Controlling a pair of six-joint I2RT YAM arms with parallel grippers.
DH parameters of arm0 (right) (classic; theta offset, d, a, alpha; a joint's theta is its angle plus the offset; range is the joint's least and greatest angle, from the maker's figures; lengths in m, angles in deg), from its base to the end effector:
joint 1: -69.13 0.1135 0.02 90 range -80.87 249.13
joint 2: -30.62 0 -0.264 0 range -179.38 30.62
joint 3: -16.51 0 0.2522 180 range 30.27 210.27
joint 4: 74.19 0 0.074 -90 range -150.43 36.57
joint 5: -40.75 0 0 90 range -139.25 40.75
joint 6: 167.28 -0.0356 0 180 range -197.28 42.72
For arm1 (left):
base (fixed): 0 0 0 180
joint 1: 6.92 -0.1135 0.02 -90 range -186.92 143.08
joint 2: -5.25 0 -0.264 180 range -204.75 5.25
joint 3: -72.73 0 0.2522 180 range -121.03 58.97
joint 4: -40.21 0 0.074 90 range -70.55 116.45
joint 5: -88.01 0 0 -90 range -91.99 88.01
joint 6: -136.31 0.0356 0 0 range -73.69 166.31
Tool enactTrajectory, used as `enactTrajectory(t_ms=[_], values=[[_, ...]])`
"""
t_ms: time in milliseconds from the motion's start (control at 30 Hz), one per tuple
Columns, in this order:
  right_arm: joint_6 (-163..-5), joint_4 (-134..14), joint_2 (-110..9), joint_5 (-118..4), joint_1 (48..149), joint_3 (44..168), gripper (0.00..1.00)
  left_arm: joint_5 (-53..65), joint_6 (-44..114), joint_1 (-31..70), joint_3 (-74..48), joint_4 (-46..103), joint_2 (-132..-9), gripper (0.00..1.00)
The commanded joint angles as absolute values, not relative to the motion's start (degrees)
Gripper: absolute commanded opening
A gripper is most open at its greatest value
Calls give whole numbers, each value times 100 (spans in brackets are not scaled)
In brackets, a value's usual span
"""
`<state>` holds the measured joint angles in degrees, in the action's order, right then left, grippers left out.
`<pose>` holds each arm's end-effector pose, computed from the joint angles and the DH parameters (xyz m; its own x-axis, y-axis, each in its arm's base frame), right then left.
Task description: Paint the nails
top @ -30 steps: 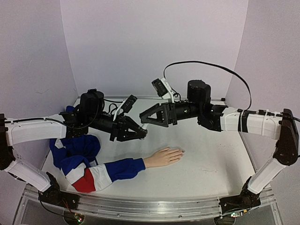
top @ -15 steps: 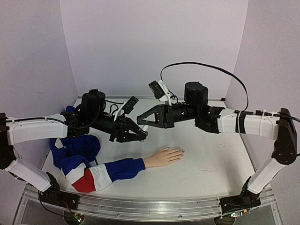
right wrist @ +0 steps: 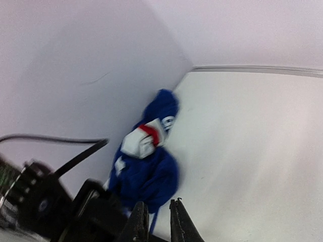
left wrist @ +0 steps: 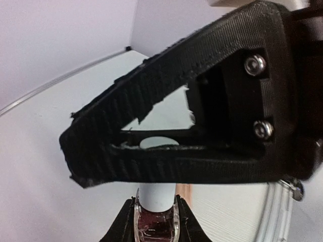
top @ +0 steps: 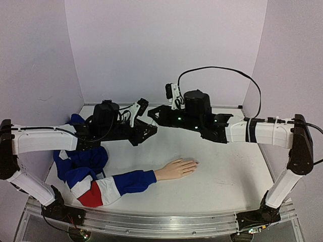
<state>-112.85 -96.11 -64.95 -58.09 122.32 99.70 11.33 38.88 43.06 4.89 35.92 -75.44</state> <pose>0.2351 0.3232 0.3403 -0.4322 0.3817 -0.8170 -0.7751 0.3057 0.5529 0.2040 -0.2557 0.2859 -0.3026 0.1647 -0.9388 0.8548 0.4825 -0.1909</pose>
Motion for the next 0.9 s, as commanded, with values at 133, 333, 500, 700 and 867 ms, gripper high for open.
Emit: enactTrajectory(t_ms=[133,333,500,700,867], values=[[-12700,-7924,-7016,-2863,13614,10854,0,-1566,3811,4116,48,5062,-8479,0],[-11605,-8501,-6451,-3133,13536,10524,0,-836,3652,4116,653,4931,-8015,0],[-10867,-8564,-5959,-4967,12882,10327,39,-528,3341,4116,840,4039,-7568,0],[-10369,-8579,-5632,-6738,12314,10096,79,921,3539,4062,775,3418,-7117,0],[-10009,-8611,-5722,-8376,12079,10077,83,3585,3948,4033,663,3416,-6809,0]])
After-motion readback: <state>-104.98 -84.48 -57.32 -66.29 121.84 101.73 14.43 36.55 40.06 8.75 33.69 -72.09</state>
